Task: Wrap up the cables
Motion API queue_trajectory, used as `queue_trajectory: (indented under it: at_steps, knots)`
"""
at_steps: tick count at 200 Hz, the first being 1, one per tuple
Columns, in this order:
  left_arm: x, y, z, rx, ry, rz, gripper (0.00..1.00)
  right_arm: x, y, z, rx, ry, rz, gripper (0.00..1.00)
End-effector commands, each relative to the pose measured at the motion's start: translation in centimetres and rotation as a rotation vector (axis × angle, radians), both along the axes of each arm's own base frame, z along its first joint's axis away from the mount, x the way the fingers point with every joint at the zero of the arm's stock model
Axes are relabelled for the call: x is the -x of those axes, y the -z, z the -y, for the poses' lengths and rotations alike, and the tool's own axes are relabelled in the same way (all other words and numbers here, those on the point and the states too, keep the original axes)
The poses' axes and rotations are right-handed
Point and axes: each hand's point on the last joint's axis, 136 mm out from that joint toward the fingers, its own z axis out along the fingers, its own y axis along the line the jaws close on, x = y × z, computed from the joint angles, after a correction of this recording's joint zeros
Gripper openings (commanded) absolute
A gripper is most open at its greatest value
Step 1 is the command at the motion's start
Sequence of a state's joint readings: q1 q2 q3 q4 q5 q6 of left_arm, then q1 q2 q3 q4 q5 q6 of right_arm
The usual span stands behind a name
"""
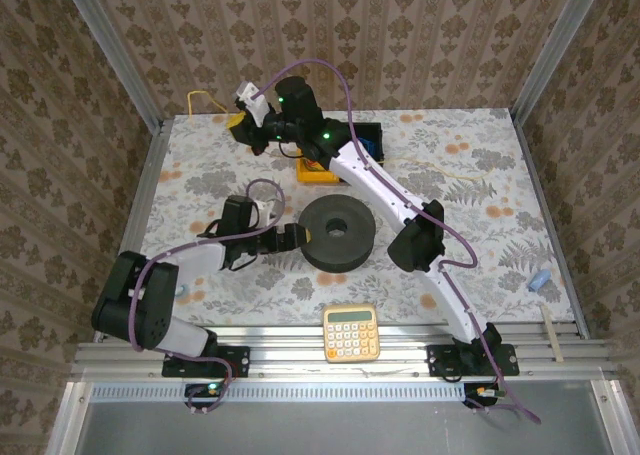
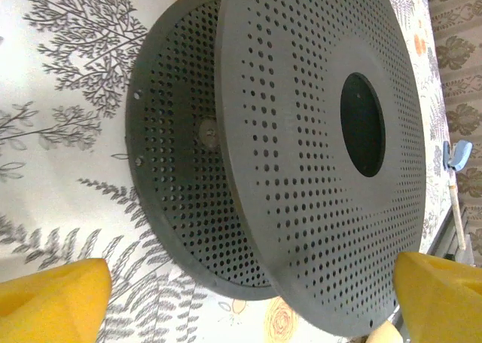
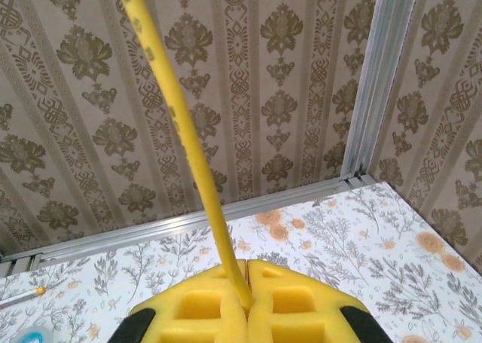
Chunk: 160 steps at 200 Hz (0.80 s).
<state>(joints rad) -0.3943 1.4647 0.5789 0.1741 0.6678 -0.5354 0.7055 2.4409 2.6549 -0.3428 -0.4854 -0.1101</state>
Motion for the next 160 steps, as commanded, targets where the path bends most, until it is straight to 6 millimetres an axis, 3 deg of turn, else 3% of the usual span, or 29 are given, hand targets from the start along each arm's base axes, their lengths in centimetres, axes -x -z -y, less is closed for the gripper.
queue_trajectory:
  at_steps: [1, 118, 160]
  knots:
    - [-1.6, -2.4, 1.9, 0.069, 0.046, 0.081, 0.89, -0.5, -0.7, 0.5, -0.002, 0.011, 0.025, 0.00]
    - [-2.4, -1.0, 3.5, 0.141, 0.070, 0.018, 0.45, -1.3, -0.4, 1.2, -0.001, 0.028, 0.009, 0.00]
    - [-2.7, -1.9, 3.4, 0.132, 0.065, 0.032, 0.25, -1.2, -0.4, 1.4, 0.004, 0.027, -0.001, 0.00]
